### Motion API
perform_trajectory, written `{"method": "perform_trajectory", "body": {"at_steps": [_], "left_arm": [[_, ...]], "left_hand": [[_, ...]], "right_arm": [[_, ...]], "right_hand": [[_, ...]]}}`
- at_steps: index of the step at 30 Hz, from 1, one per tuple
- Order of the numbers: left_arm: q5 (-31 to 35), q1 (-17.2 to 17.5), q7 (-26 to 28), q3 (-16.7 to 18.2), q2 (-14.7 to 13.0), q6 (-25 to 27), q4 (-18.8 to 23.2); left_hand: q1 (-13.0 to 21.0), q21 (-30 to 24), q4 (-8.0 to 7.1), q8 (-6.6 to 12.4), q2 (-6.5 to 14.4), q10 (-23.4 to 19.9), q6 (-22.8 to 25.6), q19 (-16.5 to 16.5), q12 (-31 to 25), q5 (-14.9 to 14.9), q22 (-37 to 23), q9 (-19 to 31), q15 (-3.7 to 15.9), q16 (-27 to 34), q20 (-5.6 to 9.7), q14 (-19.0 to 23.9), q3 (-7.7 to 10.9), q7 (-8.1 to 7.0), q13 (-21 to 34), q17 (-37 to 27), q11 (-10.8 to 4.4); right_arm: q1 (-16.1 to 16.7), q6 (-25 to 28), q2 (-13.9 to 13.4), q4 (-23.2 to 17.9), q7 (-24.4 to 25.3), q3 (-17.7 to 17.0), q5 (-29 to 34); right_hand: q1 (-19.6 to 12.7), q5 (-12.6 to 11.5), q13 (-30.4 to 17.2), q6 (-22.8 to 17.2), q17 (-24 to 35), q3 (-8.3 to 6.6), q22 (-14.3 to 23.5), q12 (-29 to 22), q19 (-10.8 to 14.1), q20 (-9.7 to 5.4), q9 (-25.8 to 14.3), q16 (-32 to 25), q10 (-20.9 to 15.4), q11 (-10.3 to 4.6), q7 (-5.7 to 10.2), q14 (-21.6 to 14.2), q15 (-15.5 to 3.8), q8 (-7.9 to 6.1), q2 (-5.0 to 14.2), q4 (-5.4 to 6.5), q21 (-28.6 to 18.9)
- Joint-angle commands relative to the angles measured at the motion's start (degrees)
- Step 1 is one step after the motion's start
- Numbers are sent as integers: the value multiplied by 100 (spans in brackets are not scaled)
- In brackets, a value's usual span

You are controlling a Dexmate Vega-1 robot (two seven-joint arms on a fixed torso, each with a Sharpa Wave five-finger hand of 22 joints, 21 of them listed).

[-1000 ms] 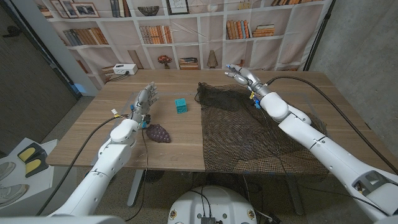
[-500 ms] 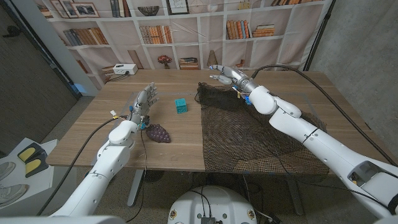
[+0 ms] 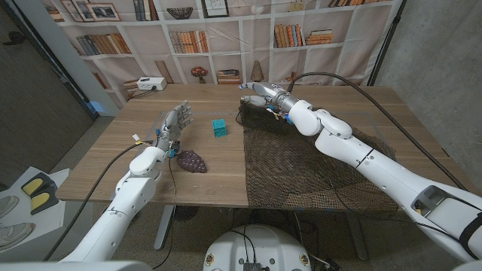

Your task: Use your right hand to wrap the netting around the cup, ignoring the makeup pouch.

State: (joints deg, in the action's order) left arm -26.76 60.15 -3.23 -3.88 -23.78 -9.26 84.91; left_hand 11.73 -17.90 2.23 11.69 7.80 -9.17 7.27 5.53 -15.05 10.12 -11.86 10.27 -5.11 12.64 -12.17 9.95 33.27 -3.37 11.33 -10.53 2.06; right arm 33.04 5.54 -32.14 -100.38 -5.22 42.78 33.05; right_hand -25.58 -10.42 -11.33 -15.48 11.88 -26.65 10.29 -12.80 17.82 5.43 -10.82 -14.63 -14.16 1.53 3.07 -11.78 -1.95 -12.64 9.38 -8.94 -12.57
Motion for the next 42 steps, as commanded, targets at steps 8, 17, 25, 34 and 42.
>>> {"method": "perform_trajectory", "body": {"at_steps": [8, 17, 25, 34, 42], "left_arm": [[-49, 13, -101, 31, -40, 22, -7], [-75, -29, -153, 27, -16, -6, -101], [-84, -99, -190, 12, 9, -19, -209], [-65, -197, -229, -28, 35, -24, -338], [-63, -254, -239, -41, 48, -2, -407]], "left_hand": [[78, -23, 14, -11, 3, -43, 22, 55, -13, 38, -30, 15, 4, 29, -10, 111, 51, -9, 27, -9, -13], [80, -24, 24, -24, -10, -23, 15, 57, 5, 38, -32, 15, 12, 21, -12, 132, 58, -23, 29, -12, -21], [70, -21, 26, -39, -29, -26, -4, 51, 13, 34, -33, 16, 9, 11, -14, 139, 54, -21, 31, -17, -6], [53, -18, 22, -49, -45, -23, -13, 44, 24, 29, -35, 16, 2, 1, -15, 139, 48, -35, 33, -23, -13], [38, -16, 18, -55, -57, -29, -17, 39, 29, 25, -36, 17, -3, -7, -15, 144, 44, -15, 34, -27, 1]], "right_arm": [[-490, 6, 345, 207, -1051, 437, 675], [-786, 143, 512, 326, -1599, 792, 1249], [-968, 240, 675, 418, -1991, 1033, 1858], [-1283, 269, 1033, 895, -2647, 1223, 2073], [-1537, 116, 1275, 1337, -3007, 1367, 1993]], "right_hand": [[-68, -14, -32, 190, 41, -21, 11, 60, 9, 10, -9, 9, 107, -37, 52, 64, -27, 114, -81, 7, 12], [49, 24, -76, 1192, 68, 278, 22, 236, -367, 15, -41, 250, 925, -119, -192, 698, 25, 262, -495, -20, 134], [-338, -34, -130, 1258, 67, 142, 23, 151, -418, -5, -60, 272, 1000, -87, -232, 745, 22, 190, -503, -161, 125], [-559, -43, -164, 1728, 104, 126, 27, 172, -531, -124, -60, 294, 1327, -64, -174, 928, 102, 257, -556, -97, 130], [-523, -33, -169, 1770, 130, 145, 28, 157, -533, -130, -59, 279, 1346, -32, -191, 954, 115, 246, -528, -37, 121]]}}
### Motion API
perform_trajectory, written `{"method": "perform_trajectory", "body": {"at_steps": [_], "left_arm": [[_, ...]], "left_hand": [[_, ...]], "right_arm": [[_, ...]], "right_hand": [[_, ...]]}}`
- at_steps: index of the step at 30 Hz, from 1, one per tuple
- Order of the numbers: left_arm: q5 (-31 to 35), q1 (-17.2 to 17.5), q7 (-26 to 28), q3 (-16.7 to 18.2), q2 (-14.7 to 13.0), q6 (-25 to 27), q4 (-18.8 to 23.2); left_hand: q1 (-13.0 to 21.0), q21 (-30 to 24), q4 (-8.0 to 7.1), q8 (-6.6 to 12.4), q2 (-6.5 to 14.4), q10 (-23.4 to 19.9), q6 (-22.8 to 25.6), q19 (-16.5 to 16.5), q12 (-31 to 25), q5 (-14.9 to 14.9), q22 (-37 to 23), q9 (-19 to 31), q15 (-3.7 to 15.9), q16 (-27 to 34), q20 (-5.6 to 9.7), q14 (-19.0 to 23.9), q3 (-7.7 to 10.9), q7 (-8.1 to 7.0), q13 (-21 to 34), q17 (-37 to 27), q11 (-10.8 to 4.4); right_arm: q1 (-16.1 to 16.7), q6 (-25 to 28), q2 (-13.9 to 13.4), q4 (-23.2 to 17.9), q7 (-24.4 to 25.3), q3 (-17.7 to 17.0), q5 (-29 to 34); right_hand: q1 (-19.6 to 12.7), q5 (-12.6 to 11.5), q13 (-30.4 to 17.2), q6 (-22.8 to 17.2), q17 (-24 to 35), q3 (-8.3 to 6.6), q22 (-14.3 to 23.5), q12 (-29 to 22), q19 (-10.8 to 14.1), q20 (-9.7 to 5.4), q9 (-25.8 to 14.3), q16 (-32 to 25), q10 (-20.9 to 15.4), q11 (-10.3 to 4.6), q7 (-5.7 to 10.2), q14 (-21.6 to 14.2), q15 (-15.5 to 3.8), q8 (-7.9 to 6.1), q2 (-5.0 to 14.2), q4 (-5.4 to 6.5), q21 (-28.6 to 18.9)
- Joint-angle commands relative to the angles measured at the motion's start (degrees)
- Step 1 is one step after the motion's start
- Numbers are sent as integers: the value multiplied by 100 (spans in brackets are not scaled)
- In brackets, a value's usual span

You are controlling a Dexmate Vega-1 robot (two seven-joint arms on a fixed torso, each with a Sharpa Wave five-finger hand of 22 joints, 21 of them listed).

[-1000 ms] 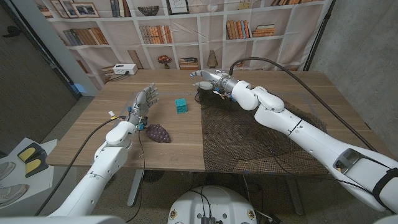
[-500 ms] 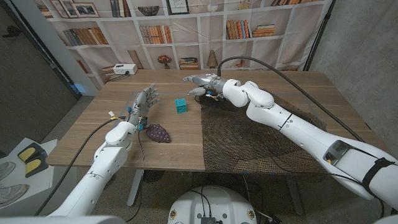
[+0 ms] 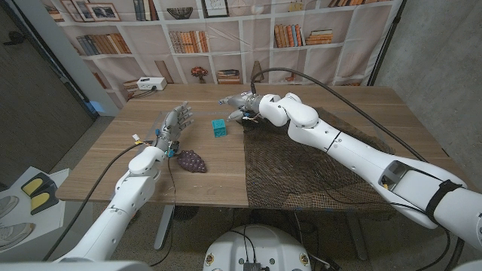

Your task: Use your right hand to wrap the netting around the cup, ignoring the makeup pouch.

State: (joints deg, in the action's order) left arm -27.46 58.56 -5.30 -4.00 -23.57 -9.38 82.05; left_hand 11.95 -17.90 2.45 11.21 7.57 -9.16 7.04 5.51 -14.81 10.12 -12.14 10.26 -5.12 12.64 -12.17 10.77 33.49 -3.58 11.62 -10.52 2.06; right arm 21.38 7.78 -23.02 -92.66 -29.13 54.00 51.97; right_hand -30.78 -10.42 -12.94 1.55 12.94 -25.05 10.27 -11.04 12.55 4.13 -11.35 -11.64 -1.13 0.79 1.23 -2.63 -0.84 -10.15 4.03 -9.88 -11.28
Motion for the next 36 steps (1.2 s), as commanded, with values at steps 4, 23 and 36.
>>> {"method": "perform_trajectory", "body": {"at_steps": [4, 23, 36], "left_arm": [[7, -114, -25, -25, 40, 1, -151], [-7, -87, 1, 5, 57, -2, -168], [-30, -66, 7, 15, 46, 62, -149]], "left_hand": [[9, -15, -6, -10, -36, -37, 3, 38, 7, 24, -10, 18, -4, -8, -15, 71, 21, -1, 6, -30, 0], [-21, -12, -23, -18, -36, -47, 3, 33, 23, 20, -12, 19, -14, -24, -14, 85, 24, -1, 10, -39, -5], [-41, -12, -31, -21, -41, -49, 3, 33, 35, 17, -14, 20, -8, -34, -15, 93, 25, -5, 12, -43, -2]], "right_arm": [[-494, -234, 467, 755, -698, 342, 75], [-997, -587, 975, 1797, -704, 733, 42], [-1151, -642, 1203, 2207, -731, 971, 94]], "right_hand": [[27, -26, -11, 84, 40, -1, 30, -25, 3, 3, -6, -36, 57, 63, -3, 30, 7, -8, 20, 89, -16], [59, -14, -20, 193, 79, 36, 32, -44, 29, -13, -2, -74, 120, 51, 12, 27, 16, -20, 53, 130, -40], [9, -18, -23, 239, 85, 32, 32, -65, 52, -23, 0, -94, 129, 61, 6, 0, 9, -30, 68, 108, -55]]}}
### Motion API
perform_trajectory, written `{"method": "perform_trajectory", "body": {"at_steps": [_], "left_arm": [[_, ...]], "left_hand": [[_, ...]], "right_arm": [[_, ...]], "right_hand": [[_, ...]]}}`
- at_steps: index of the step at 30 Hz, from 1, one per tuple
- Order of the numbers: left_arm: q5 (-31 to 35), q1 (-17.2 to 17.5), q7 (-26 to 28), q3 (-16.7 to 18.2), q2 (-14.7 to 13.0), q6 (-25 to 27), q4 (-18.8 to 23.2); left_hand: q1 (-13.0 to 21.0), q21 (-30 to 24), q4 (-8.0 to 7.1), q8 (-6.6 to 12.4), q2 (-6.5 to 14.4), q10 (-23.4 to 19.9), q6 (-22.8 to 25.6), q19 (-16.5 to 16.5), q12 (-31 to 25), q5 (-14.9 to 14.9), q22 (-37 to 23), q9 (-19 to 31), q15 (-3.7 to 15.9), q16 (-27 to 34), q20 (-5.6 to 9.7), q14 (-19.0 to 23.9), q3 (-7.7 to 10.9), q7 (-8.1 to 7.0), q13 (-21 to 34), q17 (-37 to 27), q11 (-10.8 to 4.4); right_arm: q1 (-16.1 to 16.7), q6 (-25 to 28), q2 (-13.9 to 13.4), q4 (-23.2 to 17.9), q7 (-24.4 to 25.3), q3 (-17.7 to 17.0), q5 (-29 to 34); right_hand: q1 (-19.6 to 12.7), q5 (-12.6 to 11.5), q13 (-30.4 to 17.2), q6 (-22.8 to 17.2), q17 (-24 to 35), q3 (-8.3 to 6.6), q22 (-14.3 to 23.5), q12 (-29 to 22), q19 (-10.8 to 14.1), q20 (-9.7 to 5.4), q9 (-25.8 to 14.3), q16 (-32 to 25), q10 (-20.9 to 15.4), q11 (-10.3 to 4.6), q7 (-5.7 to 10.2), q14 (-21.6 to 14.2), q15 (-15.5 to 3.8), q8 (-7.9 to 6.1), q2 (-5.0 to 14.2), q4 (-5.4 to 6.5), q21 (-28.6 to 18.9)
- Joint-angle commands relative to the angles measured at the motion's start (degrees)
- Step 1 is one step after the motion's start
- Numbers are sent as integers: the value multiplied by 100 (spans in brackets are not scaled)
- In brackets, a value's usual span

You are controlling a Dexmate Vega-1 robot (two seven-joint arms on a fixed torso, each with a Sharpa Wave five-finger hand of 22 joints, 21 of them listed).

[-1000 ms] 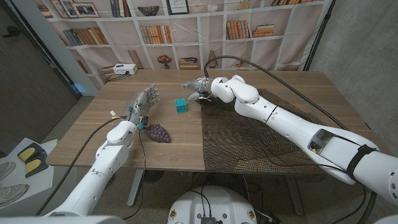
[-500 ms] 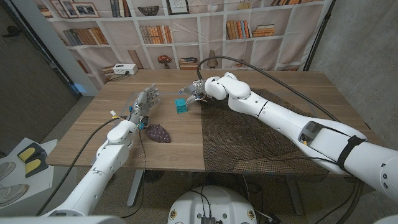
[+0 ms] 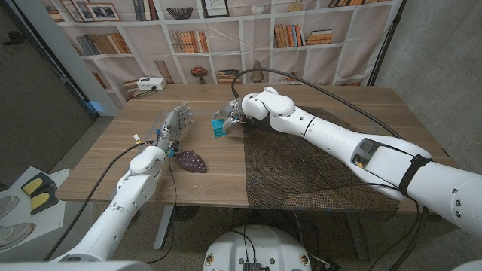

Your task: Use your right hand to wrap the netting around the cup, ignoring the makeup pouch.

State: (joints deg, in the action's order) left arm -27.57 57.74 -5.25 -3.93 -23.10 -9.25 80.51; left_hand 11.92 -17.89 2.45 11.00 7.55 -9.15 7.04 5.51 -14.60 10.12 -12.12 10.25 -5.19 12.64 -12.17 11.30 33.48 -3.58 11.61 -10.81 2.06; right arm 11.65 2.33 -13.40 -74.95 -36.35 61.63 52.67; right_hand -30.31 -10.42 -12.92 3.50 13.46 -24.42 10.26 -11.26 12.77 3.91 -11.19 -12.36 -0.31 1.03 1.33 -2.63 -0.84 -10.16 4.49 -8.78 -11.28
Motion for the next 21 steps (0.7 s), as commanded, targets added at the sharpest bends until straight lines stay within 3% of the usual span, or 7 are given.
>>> {"method": "perform_trajectory", "body": {"at_steps": [1, 11, 17, 20, 21], "left_arm": [[-21, 12, -5, 7, 1, 46, -2], [-33, 5, -33, 15, 0, 25, -18], [-34, -9, -48, 13, 8, 7, -50], [-45, -21, -59, 14, 8, 17, -65], [-45, -25, -59, 14, 8, 19, -70]], "left_hand": [[-40, -11, -31, 1, -39, -50, 5, 33, 15, 17, -16, 20, -1, -36, -14, 37, 26, 4, 13, -14, -3], [-60, -10, -39, -5, -49, -48, -4, 31, 25, 13, -17, 20, -6, -42, -15, 42, 20, -3, 15, -17, -12], [-77, -8, -47, -6, -60, -55, -3, 27, 27, 8, -17, 20, -11, -50, -16, 33, 12, -8, 16, -20, 8], [-88, -6, -53, -7, -65, -51, -4, 23, 32, 5, -18, 20, -10, -50, -16, 38, 7, -3, 16, -22, -3], [-91, -6, -54, -7, -66, -52, -4, 23, 32, 5, -18, 20, -13, -49, -16, 41, 6, -3, 16, -23, -1]], "right_arm": [[-193, -101, 264, 475, 3, 231, 37], [-328, -178, 499, 931, 92, 411, 52], [-405, -169, 664, 1281, 193, 513, 63], [-427, -163, 731, 1436, 206, 523, 3], [-419, -140, 734, 1449, 251, 527, 6]], "right_hand": [[-41, -18, -25, 46, 34, -31, 33, -44, 30, 1, -16, -22, 48, 35, -5, 4, 3, -30, 22, -3, -54], [-202, -38, -27, -14, 28, -73, 31, -103, 170, 14, -11, -85, -32, 3, -6, -159, -68, -85, 38, -77, -110], [-544, -64, -14, -232, 38, -121, 27, -237, 552, -17, -3, -306, -314, -50, -17, -752, -290, -172, 18, -143, -228], [-772, -77, -3, -635, 100, -128, 27, -382, 843, -105, 0, -481, -682, -90, 3, -1156, -416, -283, 56, -106, -304], [-836, -79, -4, -821, 171, -110, 30, -507, 1032, -186, 0, -632, -987, -41, -5, -1471, -505, -314, 114, -64, -357]]}}
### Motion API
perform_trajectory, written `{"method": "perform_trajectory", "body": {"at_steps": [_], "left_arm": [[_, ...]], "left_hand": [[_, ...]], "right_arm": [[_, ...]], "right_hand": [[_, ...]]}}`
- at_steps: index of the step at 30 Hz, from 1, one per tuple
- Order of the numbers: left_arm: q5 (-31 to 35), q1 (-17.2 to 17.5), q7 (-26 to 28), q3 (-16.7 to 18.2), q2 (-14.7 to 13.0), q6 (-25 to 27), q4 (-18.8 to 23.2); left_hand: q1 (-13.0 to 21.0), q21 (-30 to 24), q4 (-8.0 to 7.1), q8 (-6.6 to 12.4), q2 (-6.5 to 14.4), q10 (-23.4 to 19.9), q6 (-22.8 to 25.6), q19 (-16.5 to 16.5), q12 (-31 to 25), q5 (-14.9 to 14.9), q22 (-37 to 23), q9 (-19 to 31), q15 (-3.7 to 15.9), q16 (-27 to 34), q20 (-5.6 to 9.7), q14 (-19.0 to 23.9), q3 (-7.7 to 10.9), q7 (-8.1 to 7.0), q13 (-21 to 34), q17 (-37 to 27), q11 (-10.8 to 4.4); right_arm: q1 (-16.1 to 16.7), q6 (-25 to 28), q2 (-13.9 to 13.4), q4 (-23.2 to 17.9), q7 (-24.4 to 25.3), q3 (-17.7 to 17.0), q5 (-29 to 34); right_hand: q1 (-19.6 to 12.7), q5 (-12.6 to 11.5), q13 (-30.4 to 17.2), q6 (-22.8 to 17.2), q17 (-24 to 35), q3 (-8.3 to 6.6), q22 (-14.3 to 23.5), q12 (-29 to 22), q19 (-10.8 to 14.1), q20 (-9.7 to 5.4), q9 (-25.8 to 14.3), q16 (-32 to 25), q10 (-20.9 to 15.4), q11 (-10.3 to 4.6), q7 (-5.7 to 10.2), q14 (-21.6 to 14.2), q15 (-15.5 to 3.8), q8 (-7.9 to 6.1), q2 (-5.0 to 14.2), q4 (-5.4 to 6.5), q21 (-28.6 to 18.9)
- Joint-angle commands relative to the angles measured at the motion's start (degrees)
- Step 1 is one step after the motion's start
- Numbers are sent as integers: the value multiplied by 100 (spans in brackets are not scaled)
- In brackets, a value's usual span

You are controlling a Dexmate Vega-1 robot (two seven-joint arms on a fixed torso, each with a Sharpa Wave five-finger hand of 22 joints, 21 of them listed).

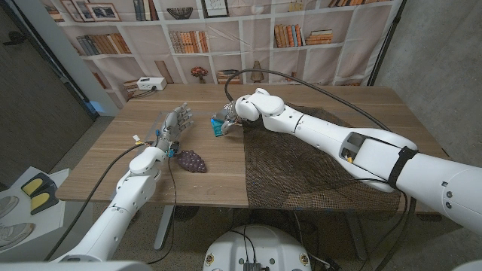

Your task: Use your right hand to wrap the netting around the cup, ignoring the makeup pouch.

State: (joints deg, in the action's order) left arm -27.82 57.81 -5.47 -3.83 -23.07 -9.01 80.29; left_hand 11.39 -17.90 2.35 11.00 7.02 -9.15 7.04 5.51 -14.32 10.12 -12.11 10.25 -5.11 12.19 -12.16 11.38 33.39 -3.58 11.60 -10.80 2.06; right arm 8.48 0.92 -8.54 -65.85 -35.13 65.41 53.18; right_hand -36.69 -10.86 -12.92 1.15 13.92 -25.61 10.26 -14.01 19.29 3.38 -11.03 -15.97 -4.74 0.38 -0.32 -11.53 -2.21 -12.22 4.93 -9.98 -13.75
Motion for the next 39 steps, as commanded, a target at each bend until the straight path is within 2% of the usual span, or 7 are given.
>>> {"method": "perform_trajectory", "body": {"at_steps": [1, 7, 11, 14, 16, 24, 39], "left_arm": [[-24, -35, -38, 6, 7, -4, -53], [-37, -75, -77, -2, 6, 13, -99], [-21, -117, -98, -24, 7, 16, -136], [-32, -137, -112, -32, -1, 63, -140], [-44, -147, -131, -39, -6, 98, -140], [-36, -162, -151, -50, -19, 117, -113], [-32, -130, -138, -49, -42, 155, -19]], "left_hand": [[-39, -6, -46, -7, -13, -53, -3, 23, 5, 4, -18, 21, -21, -4, -16, 33, 15, -9, 17, -24, -1], [-54, -4, -54, -10, -17, -58, -8, 20, 8, 1, -19, 21, -27, -5, -16, 38, 10, -7, 18, -26, 5], [-65, -3, -61, -13, -19, -58, -15, 18, 11, -1, -19, 21, -27, -9, -16, 34, 7, -8, 18, -27, -1], [-76, -3, -67, -15, -20, -61, -20, 18, 13, -2, -20, 21, -30, -12, -16, 33, 4, -6, 19, -29, -12], [-79, -3, -69, -17, -21, -58, -24, 18, 16, -2, -20, 21, -32, -13, -16, 33, 4, -13, 19, -29, -4], [-94, -2, -77, -27, -23, -60, -53, 16, 22, -3, -21, 21, -33, -18, -15, 32, 2, -24, 20, -30, 11], [-114, -3, -87, -28, -21, -67, -69, 23, 32, -3, -22, 21, -38, -21, -14, 50, 6, -32, 22, -29, 5]], "right_arm": [[-104, 30, 254, 547, 128, 165, -32], [-70, 164, 258, 579, 305, 217, 19], [-1, 132, 206, 545, 526, 160, -53], [99, 61, 86, 393, 789, 42, -163], [144, 2, 24, 320, 918, -39, -252], [365, -147, -302, -134, 1551, -294, -354], [390, 758, -519, -793, 825, -559, -272]], "right_hand": [[-280, -34, -13, -851, 197, 37, 33, -395, 501, -160, -18, -377, -920, -2, 165, -775, -451, -169, 102, 60, -138], [-906, -41, -174, -2428, 867, 177, 67, -1286, 1195, -383, -33, -1340, -2517, -88, 181, -2269, -825, -440, 356, 28, -357], [-1466, -82, -492, -3276, 1754, 499, 105, -1967, 1526, -396, -126, -2274, -3171, -186, 184, -3011, -891, -606, 237, 30, -511], [-1684, -103, -753, -4020, 2213, 632, 135, -2361, 1707, -442, -295, -2681, -3478, -237, 204, -3309, -921, -1014, 357, 103, -621], [-1663, -102, -1031, -4420, 2385, 642, 174, -2696, 1802, -442, -542, -2761, -3758, -220, 242, -3601, -915, -1434, 621, 345, -724], [-1680, -100, -1232, -4524, 2500, 557, 208, -2883, 1791, -493, -761, -2738, -3850, -248, 292, -3776, -949, -1719, 665, 516, -790], [-1768, -105, -1418, -4544, 2596, 447, 226, -3037, 1747, -516, -986, -2599, -3883, -227, 274, -3801, -924, -1998, 634, 600, -853]]}}
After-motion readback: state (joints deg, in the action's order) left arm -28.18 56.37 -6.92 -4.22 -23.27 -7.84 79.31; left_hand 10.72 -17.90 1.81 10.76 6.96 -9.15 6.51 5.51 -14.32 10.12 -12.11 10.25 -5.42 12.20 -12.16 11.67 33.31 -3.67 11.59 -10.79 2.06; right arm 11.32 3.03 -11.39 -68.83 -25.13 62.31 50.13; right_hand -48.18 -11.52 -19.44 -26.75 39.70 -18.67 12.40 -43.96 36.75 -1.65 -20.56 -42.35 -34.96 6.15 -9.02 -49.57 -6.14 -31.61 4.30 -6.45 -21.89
